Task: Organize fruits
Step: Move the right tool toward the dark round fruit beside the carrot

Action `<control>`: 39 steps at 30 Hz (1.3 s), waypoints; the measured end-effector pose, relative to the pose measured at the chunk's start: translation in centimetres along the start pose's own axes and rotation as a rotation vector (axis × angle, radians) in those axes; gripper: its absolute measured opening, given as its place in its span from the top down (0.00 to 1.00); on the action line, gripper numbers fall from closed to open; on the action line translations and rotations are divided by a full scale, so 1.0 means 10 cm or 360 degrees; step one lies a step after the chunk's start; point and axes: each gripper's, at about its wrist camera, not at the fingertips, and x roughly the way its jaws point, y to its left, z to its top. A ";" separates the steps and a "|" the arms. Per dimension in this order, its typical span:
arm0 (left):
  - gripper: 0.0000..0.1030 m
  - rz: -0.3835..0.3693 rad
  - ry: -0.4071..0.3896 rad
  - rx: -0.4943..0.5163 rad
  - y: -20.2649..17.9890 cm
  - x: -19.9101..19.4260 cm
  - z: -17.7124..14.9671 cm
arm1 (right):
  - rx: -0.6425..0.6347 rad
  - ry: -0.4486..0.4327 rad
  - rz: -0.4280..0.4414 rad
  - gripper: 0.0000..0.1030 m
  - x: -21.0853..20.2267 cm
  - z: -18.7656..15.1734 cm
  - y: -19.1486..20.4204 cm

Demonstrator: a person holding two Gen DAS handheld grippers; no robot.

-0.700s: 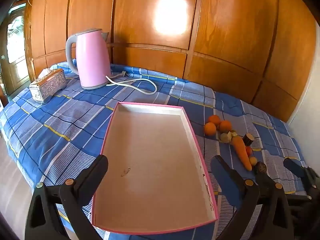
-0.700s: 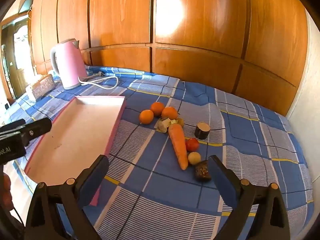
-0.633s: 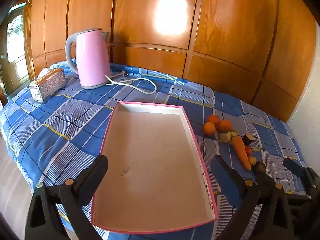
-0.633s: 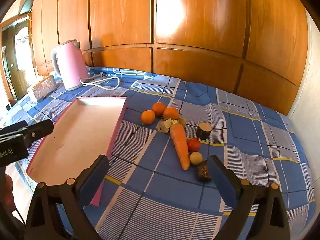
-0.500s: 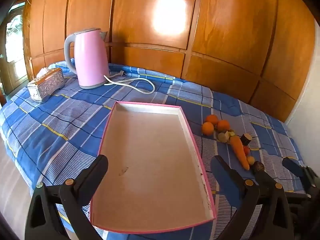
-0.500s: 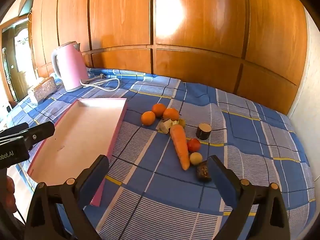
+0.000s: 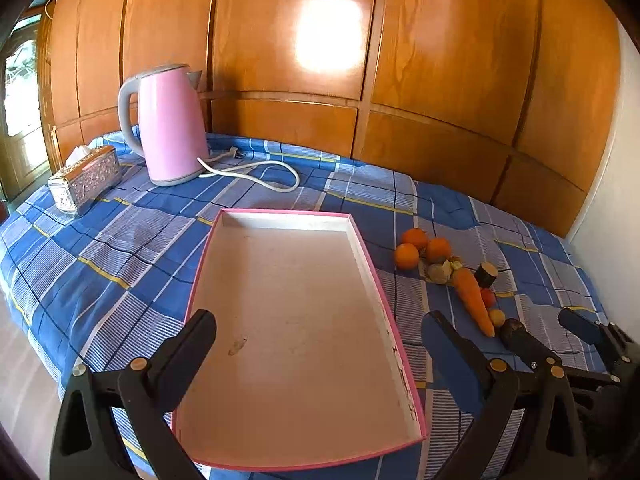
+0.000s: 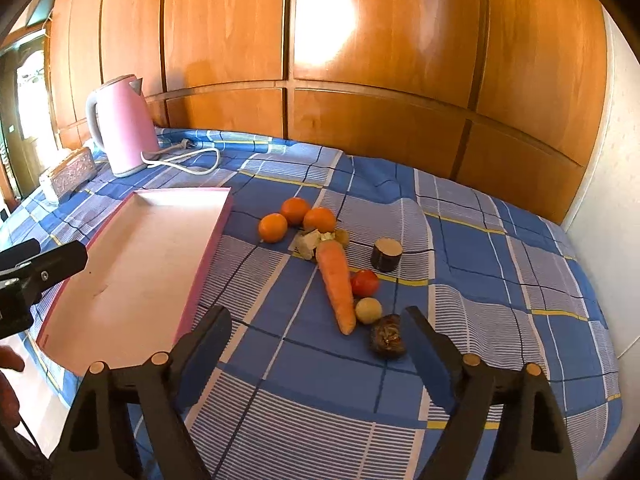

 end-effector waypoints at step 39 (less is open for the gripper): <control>0.00 -0.0195 0.0166 0.0238 -0.48 0.17 0.02 | 0.0243 0.0149 0.0032 0.66 0.20 -0.12 -0.63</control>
